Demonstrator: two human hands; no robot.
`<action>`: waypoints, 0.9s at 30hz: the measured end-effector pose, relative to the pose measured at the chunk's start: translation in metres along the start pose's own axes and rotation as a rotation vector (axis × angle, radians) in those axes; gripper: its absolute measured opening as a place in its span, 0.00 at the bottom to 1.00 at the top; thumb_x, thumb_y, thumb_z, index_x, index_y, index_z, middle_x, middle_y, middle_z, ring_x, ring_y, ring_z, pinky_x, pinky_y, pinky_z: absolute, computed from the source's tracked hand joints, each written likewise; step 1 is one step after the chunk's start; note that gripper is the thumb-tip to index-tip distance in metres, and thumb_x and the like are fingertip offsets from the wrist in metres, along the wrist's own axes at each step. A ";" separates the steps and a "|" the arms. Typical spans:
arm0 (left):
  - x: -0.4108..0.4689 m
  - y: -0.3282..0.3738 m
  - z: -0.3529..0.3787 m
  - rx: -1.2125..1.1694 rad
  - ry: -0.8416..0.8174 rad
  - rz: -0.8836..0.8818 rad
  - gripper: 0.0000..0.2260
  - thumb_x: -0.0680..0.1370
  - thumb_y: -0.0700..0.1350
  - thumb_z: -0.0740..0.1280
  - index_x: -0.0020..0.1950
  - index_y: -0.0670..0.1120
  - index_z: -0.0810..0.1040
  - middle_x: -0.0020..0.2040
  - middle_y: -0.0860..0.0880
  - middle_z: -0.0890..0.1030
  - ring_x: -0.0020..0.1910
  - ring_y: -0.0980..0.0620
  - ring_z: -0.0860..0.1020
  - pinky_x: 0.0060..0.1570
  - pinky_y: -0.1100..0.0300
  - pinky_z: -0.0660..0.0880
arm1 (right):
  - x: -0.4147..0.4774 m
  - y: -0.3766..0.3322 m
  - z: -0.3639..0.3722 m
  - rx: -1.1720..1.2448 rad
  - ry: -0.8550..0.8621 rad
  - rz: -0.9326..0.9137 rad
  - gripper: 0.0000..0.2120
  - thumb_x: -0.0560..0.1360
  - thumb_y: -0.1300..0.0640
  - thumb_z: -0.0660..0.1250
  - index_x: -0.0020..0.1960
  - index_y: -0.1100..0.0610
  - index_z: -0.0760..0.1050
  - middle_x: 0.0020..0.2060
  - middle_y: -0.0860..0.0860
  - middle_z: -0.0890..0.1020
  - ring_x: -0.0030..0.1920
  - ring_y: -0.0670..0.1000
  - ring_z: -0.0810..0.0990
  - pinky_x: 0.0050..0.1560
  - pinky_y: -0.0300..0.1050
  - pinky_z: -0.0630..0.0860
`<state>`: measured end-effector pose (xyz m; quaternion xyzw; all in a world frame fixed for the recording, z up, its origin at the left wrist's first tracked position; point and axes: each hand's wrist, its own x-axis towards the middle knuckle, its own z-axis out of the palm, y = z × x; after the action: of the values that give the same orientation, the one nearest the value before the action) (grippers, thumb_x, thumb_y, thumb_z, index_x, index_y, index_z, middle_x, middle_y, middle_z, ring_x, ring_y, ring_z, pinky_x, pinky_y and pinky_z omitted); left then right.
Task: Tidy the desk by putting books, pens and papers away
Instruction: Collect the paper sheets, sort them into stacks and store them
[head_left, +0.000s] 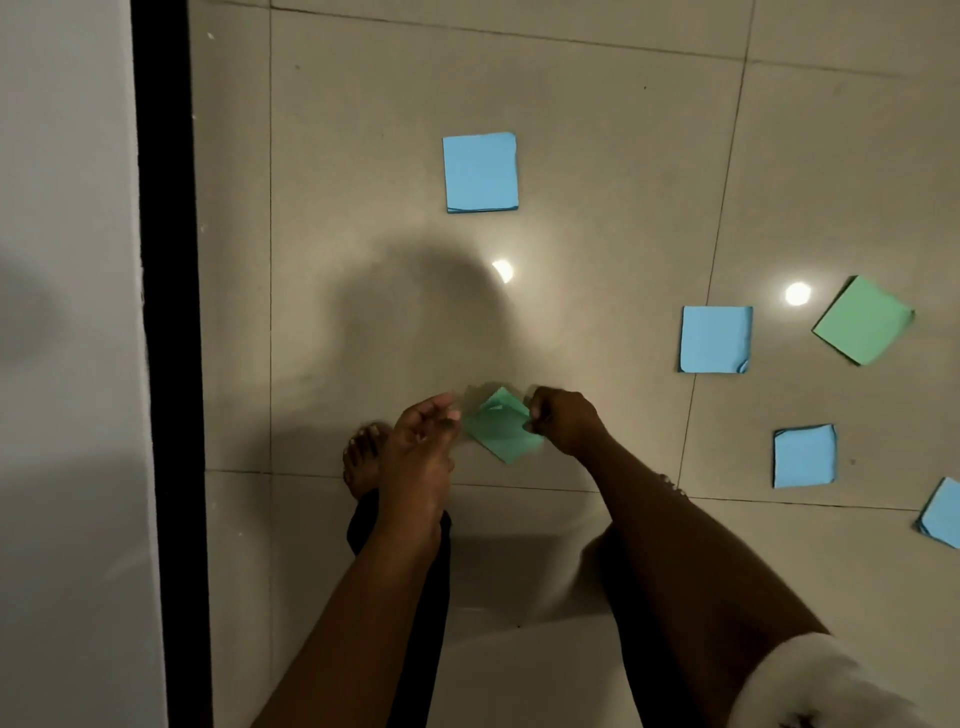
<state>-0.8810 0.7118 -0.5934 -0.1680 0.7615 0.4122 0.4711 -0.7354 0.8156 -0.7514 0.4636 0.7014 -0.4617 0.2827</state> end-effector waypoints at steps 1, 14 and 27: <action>-0.002 0.001 0.000 0.046 0.000 0.029 0.11 0.77 0.40 0.67 0.59 0.47 0.77 0.59 0.46 0.79 0.50 0.57 0.77 0.41 0.69 0.72 | -0.009 -0.004 -0.009 0.110 -0.026 -0.018 0.09 0.70 0.57 0.72 0.42 0.54 0.72 0.40 0.52 0.79 0.41 0.50 0.77 0.42 0.41 0.67; 0.008 0.048 -0.001 0.059 -0.198 -0.041 0.07 0.72 0.39 0.72 0.45 0.51 0.83 0.45 0.46 0.85 0.46 0.44 0.82 0.46 0.52 0.78 | -0.041 -0.107 -0.135 0.346 -0.226 -0.356 0.08 0.72 0.60 0.71 0.50 0.55 0.75 0.42 0.50 0.83 0.43 0.43 0.80 0.48 0.40 0.75; 0.090 0.118 -0.017 -0.405 0.012 -0.027 0.14 0.78 0.37 0.64 0.62 0.46 0.76 0.53 0.45 0.80 0.50 0.45 0.79 0.40 0.54 0.76 | 0.187 -0.189 -0.150 -0.621 0.359 -0.223 0.36 0.71 0.57 0.70 0.74 0.58 0.56 0.71 0.55 0.62 0.70 0.57 0.62 0.61 0.54 0.67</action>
<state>-1.0121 0.7813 -0.6107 -0.2721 0.6634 0.5496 0.4287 -0.9798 0.9976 -0.7704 0.3499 0.8926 -0.1663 0.2306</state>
